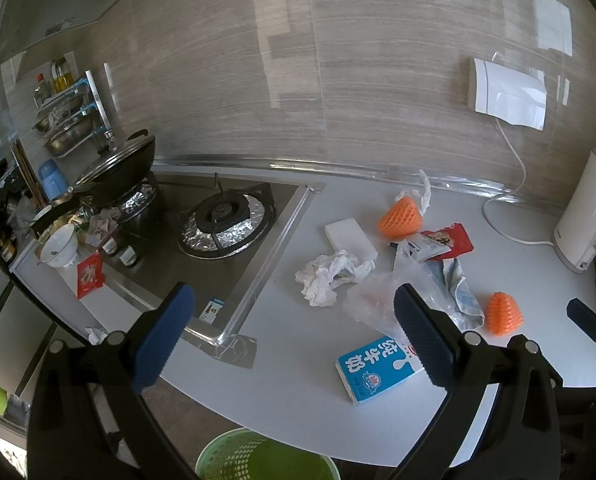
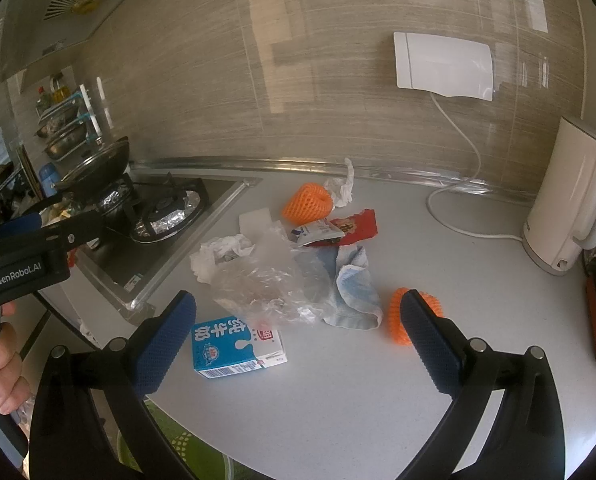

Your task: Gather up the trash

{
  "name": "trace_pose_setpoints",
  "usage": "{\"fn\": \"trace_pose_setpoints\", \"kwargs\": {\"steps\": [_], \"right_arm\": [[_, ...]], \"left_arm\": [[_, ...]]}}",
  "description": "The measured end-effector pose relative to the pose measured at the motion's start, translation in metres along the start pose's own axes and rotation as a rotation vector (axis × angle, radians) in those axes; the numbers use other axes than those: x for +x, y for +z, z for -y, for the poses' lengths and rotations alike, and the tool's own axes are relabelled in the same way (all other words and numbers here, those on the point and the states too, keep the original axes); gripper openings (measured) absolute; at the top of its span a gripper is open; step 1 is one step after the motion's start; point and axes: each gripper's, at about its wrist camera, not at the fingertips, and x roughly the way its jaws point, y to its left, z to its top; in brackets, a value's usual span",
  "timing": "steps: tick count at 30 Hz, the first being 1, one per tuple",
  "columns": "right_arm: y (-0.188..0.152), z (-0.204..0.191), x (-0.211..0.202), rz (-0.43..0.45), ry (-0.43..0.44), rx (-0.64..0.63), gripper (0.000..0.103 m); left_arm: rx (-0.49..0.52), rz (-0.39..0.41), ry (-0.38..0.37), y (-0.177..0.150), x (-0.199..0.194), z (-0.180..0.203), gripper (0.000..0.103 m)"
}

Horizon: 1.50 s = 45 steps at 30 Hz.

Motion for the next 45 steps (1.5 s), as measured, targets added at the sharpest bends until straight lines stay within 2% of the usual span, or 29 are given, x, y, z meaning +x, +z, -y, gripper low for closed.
{"fn": "trace_pose_setpoints", "kwargs": {"steps": [39,42,45], "right_arm": [[-0.002,0.004,0.009,-0.023,-0.012,-0.003,0.101],[-0.003,0.005,0.010,-0.026,-0.017,0.000,0.101],[-0.008,0.012,0.013,-0.029,-0.034,0.006,0.101]], "left_arm": [[0.014,-0.015,-0.020,0.001,0.010,0.002,0.096],[0.038,-0.018,-0.054,-0.002,0.014,0.003,0.096],[0.073,-0.075,-0.114,-0.009,0.030,0.004,0.096]]}}
